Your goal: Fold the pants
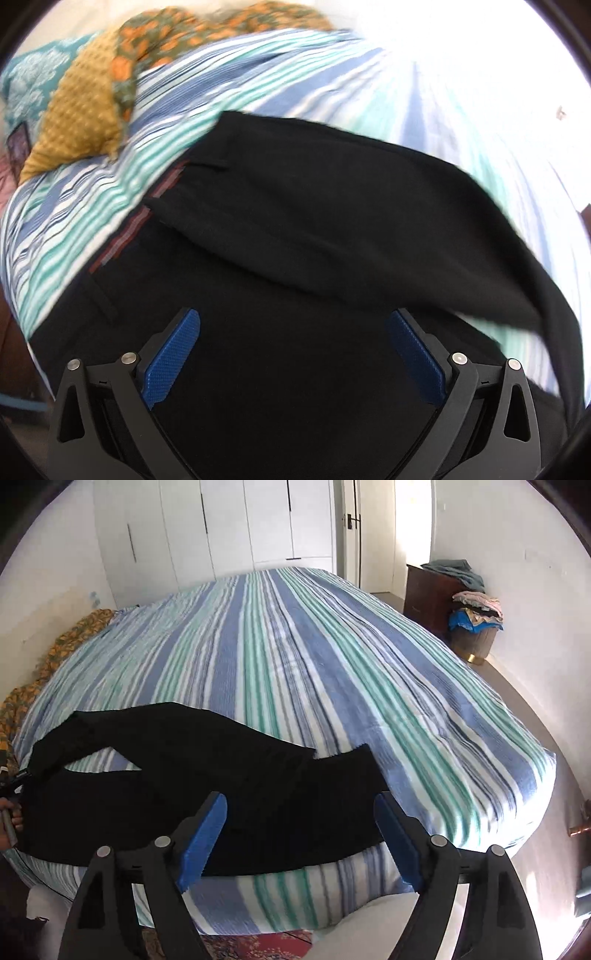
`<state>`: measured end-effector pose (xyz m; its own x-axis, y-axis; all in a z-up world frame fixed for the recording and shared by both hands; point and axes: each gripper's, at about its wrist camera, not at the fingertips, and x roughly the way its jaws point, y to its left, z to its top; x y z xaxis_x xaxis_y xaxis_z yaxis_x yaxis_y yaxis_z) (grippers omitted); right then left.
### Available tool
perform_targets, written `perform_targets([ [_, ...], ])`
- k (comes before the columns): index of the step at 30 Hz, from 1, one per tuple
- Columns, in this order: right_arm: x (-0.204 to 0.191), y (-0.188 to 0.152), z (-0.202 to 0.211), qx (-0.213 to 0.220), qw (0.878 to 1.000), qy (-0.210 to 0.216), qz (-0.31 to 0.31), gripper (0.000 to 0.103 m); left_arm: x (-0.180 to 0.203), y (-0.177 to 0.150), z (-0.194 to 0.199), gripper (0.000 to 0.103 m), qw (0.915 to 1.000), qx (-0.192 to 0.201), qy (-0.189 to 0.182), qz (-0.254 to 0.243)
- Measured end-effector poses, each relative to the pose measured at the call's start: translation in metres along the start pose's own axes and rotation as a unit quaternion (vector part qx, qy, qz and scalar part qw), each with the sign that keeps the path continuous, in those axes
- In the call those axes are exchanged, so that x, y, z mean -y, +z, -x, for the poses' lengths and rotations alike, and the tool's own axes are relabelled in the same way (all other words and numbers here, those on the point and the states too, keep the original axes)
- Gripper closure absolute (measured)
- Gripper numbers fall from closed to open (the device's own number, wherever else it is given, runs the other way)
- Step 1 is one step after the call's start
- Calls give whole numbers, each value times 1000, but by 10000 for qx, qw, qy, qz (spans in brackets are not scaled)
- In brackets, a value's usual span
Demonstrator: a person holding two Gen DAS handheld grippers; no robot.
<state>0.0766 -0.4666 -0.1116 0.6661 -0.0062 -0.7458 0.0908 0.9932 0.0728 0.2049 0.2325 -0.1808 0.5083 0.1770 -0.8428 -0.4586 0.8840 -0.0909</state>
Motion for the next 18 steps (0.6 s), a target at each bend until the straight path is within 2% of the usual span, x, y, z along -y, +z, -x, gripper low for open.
perform_targets([
  [2, -35, -6, -8, 124, 9994, 299, 74, 14, 32, -26, 21, 1, 9990, 39, -316, -317],
  [6, -105, -27, -37, -5, 9934, 1122, 234, 14, 90, -78, 36, 1, 9927, -125, -892, -805],
  [10, -156, -46, -70, -129, 9857, 1504, 743, 14, 127, -119, 19, 1, 9861, -378, -754, -1434],
  [12, -165, -59, -91, -489, 9831, 1562, 822, 14, 135, -133, 9, 1, 9827, -374, -523, -1735],
  [13, -166, -66, -103, -738, 9818, 1564, 785, 14, 136, -137, 9, 0, 9816, -302, -529, -1811],
  [15, -161, -78, -119, -983, 9799, 1605, 655, 14, 132, -136, 4, 1, 9827, -392, -636, -1696],
  [17, -160, -82, -122, -985, 9788, 1669, 664, 13, 130, -133, 0, 1, 9828, -503, -698, -1633],
  [18, -161, -82, -122, -990, 9783, 1697, 652, 9, 131, -133, -1, 1, 9824, -507, -687, -1660],
])
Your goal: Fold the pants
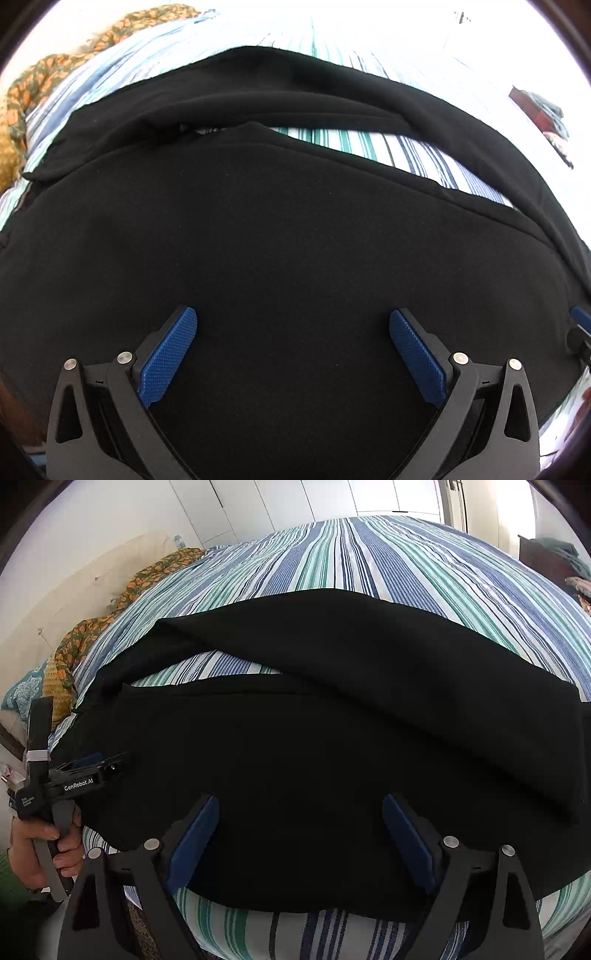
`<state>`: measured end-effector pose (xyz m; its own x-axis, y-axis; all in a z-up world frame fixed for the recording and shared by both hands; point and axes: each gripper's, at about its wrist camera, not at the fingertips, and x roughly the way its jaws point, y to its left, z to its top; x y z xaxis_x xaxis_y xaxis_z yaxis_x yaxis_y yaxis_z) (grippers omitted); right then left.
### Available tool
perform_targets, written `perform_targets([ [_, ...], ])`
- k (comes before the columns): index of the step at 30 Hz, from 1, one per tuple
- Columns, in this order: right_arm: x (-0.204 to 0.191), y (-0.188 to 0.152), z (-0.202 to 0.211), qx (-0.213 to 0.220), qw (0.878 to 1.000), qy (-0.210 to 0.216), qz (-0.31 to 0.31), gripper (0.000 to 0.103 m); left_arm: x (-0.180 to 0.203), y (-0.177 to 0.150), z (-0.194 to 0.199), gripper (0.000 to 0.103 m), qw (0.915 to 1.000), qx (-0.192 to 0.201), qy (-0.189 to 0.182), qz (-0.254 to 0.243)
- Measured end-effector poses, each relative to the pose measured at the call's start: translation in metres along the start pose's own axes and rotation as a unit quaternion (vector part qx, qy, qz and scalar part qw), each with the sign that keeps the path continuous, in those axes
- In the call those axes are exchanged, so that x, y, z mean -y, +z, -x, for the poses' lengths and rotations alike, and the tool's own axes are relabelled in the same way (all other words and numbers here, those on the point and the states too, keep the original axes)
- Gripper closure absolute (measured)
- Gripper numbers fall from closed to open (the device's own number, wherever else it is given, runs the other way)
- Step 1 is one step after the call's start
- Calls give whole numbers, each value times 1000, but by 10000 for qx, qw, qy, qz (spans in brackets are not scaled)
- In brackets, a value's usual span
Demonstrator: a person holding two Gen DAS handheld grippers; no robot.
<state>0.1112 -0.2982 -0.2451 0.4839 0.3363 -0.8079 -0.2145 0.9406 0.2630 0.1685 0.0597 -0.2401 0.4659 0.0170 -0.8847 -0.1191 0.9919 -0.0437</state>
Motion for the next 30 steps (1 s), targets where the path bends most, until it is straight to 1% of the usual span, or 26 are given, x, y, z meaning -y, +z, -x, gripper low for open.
perform_targets([
  [1, -1, -1, 0, 21, 10000, 37, -10, 5, 1, -1, -1, 1, 10000, 12, 22, -30],
  [2, -3, -2, -2, 41, 10000, 28, 21, 4, 1, -2, -1, 1, 10000, 40, 37, -48],
  [4, -10, -4, -5, 22, 9997, -100, 204, 0, 2, -3, 0, 1, 9999, 86, 41, -62],
  [7, -16, -6, -7, 9, 9989, -270, 379, 0, 5, -5, 0, 1, 9999, 106, 68, -93],
  [12, -12, -4, -9, -56, 9995, -186, 264, 0, 9, -8, 1, 1, 9998, 140, 117, -119],
  [14, -13, -3, -11, -75, 9995, -207, 243, 0, 10, -8, 0, 1, 9997, 149, 127, -127],
  [17, -14, -3, -13, -74, 9994, -257, 226, 0, 1, -9, -1, 1, 9997, 152, 128, -130],
  [30, -17, -2, -16, -85, 9990, -319, 303, 0, 8, -19, 2, 1, 9996, 208, 140, -145],
])
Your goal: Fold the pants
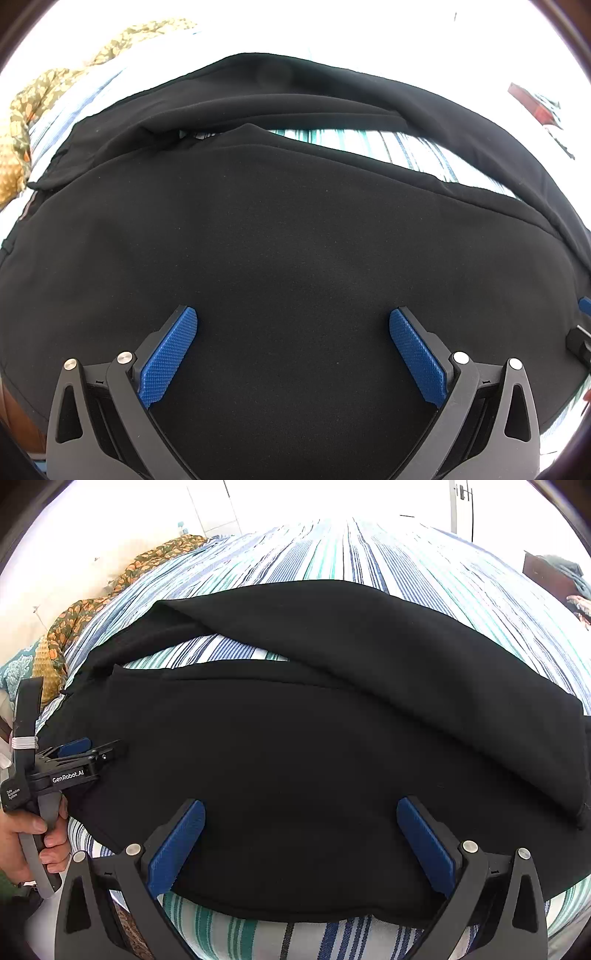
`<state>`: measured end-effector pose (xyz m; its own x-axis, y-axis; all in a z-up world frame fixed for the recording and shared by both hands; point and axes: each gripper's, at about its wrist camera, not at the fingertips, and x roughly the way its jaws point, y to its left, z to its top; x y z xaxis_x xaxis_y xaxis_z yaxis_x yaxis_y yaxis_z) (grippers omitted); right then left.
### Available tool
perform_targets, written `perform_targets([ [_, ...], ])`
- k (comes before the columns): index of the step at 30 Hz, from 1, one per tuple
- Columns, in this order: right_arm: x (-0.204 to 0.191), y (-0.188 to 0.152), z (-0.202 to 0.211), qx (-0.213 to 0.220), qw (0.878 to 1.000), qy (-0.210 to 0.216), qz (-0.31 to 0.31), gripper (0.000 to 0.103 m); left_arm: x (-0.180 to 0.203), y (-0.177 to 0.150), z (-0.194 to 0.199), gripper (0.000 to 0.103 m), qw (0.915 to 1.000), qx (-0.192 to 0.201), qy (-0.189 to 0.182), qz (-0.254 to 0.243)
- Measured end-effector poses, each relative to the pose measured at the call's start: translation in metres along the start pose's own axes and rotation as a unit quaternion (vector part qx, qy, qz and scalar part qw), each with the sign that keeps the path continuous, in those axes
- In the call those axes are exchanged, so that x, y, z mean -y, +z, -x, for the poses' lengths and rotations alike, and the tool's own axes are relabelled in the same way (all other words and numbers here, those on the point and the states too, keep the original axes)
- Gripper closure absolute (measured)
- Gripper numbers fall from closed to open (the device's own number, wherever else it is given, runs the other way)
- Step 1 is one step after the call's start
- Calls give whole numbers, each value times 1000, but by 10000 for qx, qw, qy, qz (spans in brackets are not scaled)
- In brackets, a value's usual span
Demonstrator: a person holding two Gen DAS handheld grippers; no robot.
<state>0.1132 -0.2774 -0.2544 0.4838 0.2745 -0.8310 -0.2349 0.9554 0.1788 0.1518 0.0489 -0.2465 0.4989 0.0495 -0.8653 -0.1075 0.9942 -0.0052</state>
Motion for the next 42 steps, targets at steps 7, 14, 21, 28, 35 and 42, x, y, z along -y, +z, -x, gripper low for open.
perform_targets([
  [7, 0, 0, -1, 10, 10000, -16, 18, 0, 1, -2, 1, 1, 10000, 11, 10, -7],
  [14, 0, 0, -1, 17, 10000, -24, 30, 0, 2, -3, 1, 1, 10000, 14, 18, -13],
  [21, 0, -1, -1, 33, 10000, -34, 47, 0, 3, -4, 1, 1, 10000, 16, 19, -12],
  [28, 0, -1, -1, 36, 10000, -39, 60, 0, 3, -4, 1, 1, 10000, 16, 20, -14],
  [35, 1, 1, 12, 151, 9999, -4, 7, 1, 3, -4, 1, 1, 10000, 20, 24, -12],
  [42, 20, -2, 31, 337, 9942, 640, -790, 1, 2, -3, 4, 1, 10000, 20, 33, -21],
])
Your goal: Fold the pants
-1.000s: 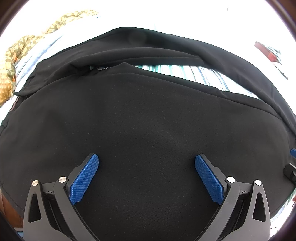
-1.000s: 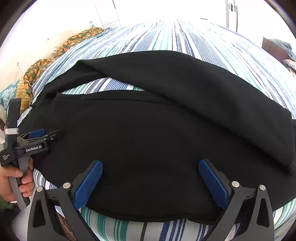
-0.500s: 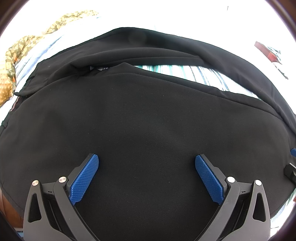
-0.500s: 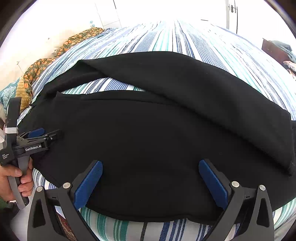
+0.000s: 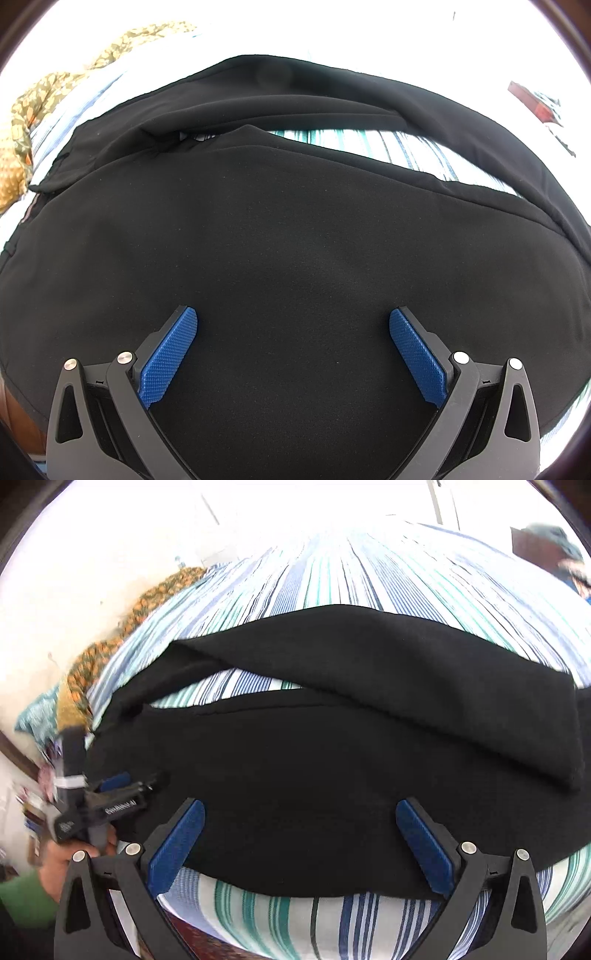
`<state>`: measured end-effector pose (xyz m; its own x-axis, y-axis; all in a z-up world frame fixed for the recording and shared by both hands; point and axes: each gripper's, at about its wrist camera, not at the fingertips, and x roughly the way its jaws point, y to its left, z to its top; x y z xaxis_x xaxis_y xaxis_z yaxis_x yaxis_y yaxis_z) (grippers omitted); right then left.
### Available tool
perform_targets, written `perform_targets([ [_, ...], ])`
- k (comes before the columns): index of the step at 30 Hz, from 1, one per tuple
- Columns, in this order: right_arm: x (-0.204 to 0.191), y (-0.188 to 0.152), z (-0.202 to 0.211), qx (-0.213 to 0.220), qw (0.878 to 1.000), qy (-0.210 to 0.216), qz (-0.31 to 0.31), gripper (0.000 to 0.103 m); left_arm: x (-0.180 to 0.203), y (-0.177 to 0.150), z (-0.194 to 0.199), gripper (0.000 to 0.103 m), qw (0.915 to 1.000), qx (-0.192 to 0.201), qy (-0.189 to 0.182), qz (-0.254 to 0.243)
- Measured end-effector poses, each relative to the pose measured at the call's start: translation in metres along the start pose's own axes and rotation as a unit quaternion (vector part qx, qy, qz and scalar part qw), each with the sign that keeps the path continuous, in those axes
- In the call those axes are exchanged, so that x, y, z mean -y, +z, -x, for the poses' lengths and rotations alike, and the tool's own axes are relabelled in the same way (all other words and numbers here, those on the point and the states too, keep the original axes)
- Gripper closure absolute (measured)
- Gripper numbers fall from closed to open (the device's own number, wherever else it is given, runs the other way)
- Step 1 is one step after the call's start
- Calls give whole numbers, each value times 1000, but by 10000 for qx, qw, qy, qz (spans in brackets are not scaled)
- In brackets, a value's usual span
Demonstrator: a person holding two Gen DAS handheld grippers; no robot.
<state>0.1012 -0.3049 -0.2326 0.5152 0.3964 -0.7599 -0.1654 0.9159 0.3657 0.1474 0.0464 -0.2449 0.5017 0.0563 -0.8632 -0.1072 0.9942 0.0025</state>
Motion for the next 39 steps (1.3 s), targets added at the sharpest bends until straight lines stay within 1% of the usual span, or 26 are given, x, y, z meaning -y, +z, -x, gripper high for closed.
perform_targets([
  [6, 10, -2, 26, 235, 9979, 200, -561, 1, 0, 0, 0, 1, 10000, 1, 2, 0],
  [8, 8, -5, 32, 278, 9976, 239, -587, 1, 1, -1, 1, 1, 10000, 28, 0, 0],
  [11, 9, -6, 39, 438, 9973, 130, -575, 1, 0, -4, 3, 1, 10000, 81, 5, -16],
  [13, 26, -8, 40, 533, 9934, 248, -989, 1, -1, -3, 3, 1, 10000, 64, 8, -28],
  [14, 37, -8, 39, 543, 9896, 299, -1295, 2, 0, -3, 3, 1, 10000, 49, 8, -29],
  [15, 50, -9, 38, 562, 9847, 379, -1605, 9, -1, -1, 3, 1, 10000, 38, 10, -30],
  [16, 61, -8, 38, 616, 9796, 465, -1854, 14, 0, 0, 2, 1, 10000, 36, 15, -32],
  [18, 82, -4, 44, 843, 9691, 513, -2259, 15, 0, 2, -1, 1, 10000, 41, 30, -39],
  [20, 100, 0, 49, 1106, 9590, 411, -2575, 15, -1, 4, -2, 1, 10000, 45, 36, -44],
  [23, 125, 4, 52, 1361, 9384, 338, -3158, 15, -2, 5, -4, 1, 10000, 54, 33, -53],
  [24, 130, 5, 50, 1391, 9334, 311, -3293, 19, -3, 7, -4, 1, 10000, 40, 32, -55],
  [25, 133, 7, 49, 1393, 9315, 224, -3353, 26, -3, 7, -3, 1, 10000, 13, 32, -61],
  [26, 134, 9, 47, 1344, 9332, 83, -3333, 31, -4, 9, -3, 1, 10000, -67, 26, -57],
  [28, 134, 15, 45, 1172, 9406, -254, -3176, 52, -4, 11, 7, 1, 9996, -287, -27, -62],
  [29, 135, 17, 45, 1137, 9426, -373, -3119, 59, -3, 13, 11, 1, 9990, -419, -105, -118],
  [30, 137, 18, 47, 1152, 9436, -430, -3074, 77, -3, 17, 14, 1, 9981, -539, -217, -207],
  [31, 141, 20, 50, 1168, 9440, -454, -3052, 88, -3, 22, 18, 1, 9971, -615, -347, -285],
  [33, 149, 21, 59, 1267, 9433, -330, -3050, 91, -9, 40, 30, 1, 9959, -562, -629, -316],
  [35, 146, 30, 75, 1426, 9463, -90, -2900, 91, -21, 72, 41, 1, 9950, -375, -917, -157],
  [37, 132, 44, 99, 1648, 9550, 158, -2462, 91, -41, 114, 41, 1, 9932, -207, -1121, 229],
  [39, 109, 59, 126, 1850, 9632, 382, -1910, 91, -64, 155, 26, 1, 9887, -212, -1260, 780],
])
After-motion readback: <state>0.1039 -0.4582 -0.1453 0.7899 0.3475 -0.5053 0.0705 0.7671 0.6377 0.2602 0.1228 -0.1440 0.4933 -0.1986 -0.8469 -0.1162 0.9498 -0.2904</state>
